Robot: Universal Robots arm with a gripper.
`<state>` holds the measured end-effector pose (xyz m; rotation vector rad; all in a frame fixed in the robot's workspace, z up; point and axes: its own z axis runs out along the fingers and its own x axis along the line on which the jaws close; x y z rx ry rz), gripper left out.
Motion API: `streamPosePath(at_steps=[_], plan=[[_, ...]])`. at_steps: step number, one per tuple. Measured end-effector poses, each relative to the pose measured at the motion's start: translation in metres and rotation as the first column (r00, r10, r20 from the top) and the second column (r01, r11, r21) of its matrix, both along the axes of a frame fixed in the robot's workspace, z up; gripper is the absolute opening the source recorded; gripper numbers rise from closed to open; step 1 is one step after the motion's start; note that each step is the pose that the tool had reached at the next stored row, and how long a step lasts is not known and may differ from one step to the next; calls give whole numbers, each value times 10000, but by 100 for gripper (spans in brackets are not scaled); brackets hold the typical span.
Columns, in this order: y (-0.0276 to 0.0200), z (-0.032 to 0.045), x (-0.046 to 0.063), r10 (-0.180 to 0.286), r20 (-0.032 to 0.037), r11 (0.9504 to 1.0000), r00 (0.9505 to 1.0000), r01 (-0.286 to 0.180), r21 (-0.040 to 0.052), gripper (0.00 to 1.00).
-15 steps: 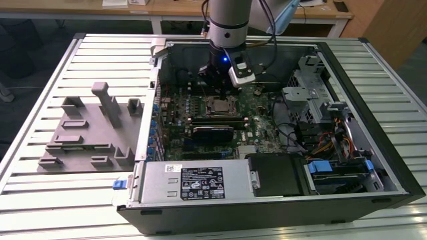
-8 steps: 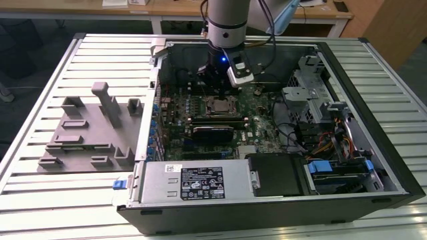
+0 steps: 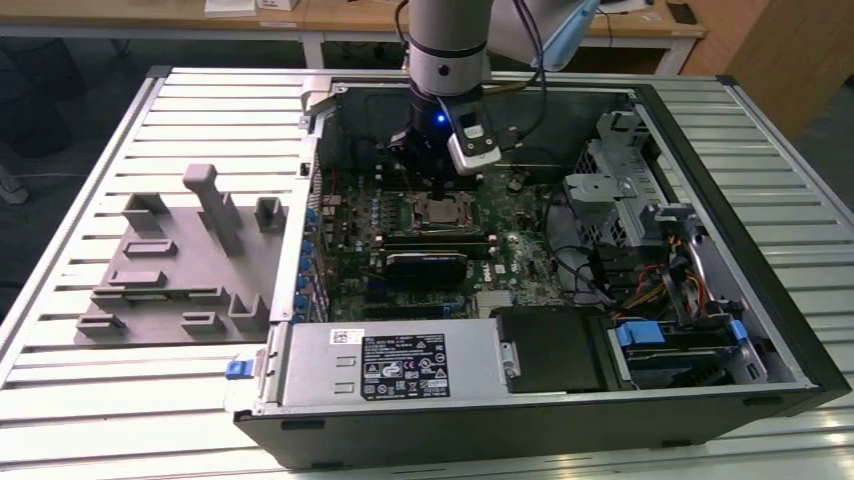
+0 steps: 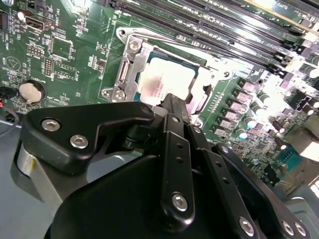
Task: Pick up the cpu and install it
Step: 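Close the cpu cover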
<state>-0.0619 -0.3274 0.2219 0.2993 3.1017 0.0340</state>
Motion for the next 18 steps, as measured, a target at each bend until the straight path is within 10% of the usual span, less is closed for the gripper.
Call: streamPosePath(at_steps=[18], plan=[[-8, -19, -95, 1, -1, 10000, 10000, -1, -1, 11]])
